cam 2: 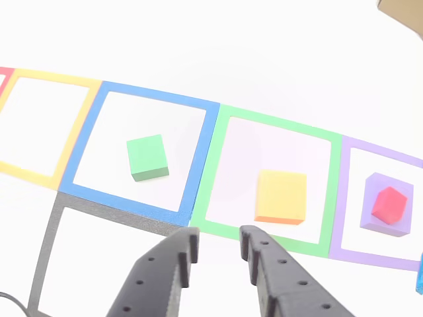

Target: Tower of hanoi

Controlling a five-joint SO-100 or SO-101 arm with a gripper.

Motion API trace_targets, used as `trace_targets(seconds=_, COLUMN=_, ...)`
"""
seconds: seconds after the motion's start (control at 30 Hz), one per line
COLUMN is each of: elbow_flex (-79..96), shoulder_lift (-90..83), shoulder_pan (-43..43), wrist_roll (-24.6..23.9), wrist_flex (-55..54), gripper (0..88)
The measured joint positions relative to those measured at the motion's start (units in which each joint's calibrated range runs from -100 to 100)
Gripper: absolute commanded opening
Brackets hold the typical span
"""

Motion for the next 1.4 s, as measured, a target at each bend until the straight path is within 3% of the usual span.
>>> trace_targets(seconds=0.27, elbow_flex=29.04, shoulder_lift=0.25, shoulder_pan=0.0, wrist_roll=0.0, wrist_flex=-32.25, gripper=34.8)
trace_targets(seconds=0.57, elbow_flex=54.89, shoulder_lift=12.92, shoulder_pan=-1.99, wrist_roll=0.0, wrist_flex=-83.03, gripper=38.6)
trace_targets(seconds=0.73, elbow_flex=58.88, shoulder_lift=24.82, shoulder_pan=-1.87, wrist_roll=0.0, wrist_flex=-104.15, gripper=38.5)
trace_targets(seconds=1.1, elbow_flex=56.93, shoulder_lift=52.85, shoulder_pan=-4.1, wrist_roll=0.0, wrist_flex=-129.14, gripper=38.0)
trace_targets(seconds=1.4, elbow_flex=44.18, shoulder_lift=72.69, shoulder_pan=-5.62, wrist_roll=0.0, wrist_flex=-136.32, gripper=37.2)
